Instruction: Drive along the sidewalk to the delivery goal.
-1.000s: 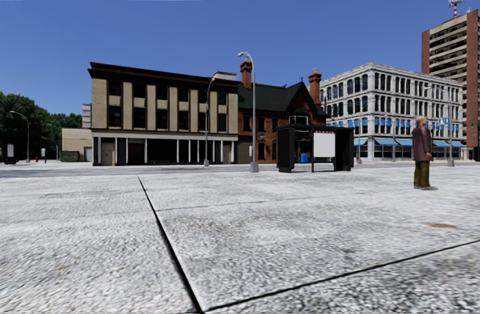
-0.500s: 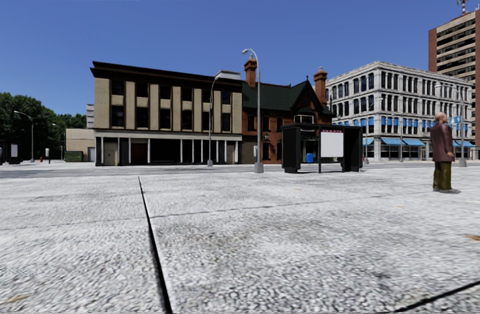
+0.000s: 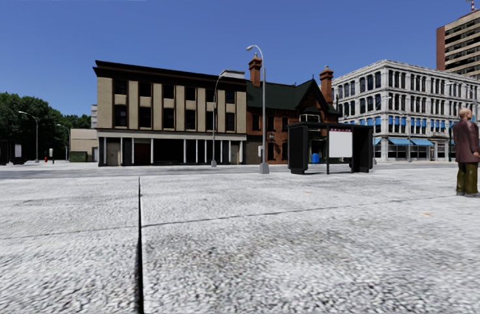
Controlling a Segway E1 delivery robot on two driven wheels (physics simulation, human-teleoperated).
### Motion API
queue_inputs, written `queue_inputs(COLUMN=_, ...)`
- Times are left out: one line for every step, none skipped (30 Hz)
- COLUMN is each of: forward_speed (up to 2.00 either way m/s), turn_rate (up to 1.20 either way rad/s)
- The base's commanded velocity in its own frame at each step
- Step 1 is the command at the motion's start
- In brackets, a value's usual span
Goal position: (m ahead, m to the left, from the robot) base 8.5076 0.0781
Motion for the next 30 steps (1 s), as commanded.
queue_inputs(forward_speed=1.13, turn_rate=0.00)
queue_inputs(forward_speed=1.13, turn_rate=0.00)
queue_inputs(forward_speed=1.14, turn_rate=0.00)
queue_inputs(forward_speed=1.15, turn_rate=0.00)
queue_inputs(forward_speed=1.15, turn_rate=0.00)
queue_inputs(forward_speed=1.15, turn_rate=0.00)
queue_inputs(forward_speed=1.15, turn_rate=0.00)
queue_inputs(forward_speed=1.15, turn_rate=0.00)
queue_inputs(forward_speed=1.15, turn_rate=0.00)
queue_inputs(forward_speed=1.15, turn_rate=0.00)
queue_inputs(forward_speed=1.15, turn_rate=0.00)
queue_inputs(forward_speed=1.15, turn_rate=0.00)
queue_inputs(forward_speed=1.15, turn_rate=0.00)
queue_inputs(forward_speed=1.15, turn_rate=0.00)
queue_inputs(forward_speed=1.15, turn_rate=0.00)
queue_inputs(forward_speed=1.15, turn_rate=0.00)
queue_inputs(forward_speed=1.15, turn_rate=0.00)
queue_inputs(forward_speed=1.15, turn_rate=0.00)
queue_inputs(forward_speed=1.15, turn_rate=0.00)
queue_inputs(forward_speed=1.15, turn_rate=0.00)
queue_inputs(forward_speed=1.15, turn_rate=0.00)
queue_inputs(forward_speed=1.15, turn_rate=0.00)
queue_inputs(forward_speed=1.15, turn_rate=0.00)
queue_inputs(forward_speed=1.15, turn_rate=0.00)
queue_inputs(forward_speed=1.15, turn_rate=0.00)
queue_inputs(forward_speed=1.15, turn_rate=0.00)
queue_inputs(forward_speed=1.15, turn_rate=0.00)
queue_inputs(forward_speed=1.15, turn_rate=0.00)
queue_inputs(forward_speed=1.15, turn_rate=0.00)
queue_inputs(forward_speed=1.15, turn_rate=0.00)
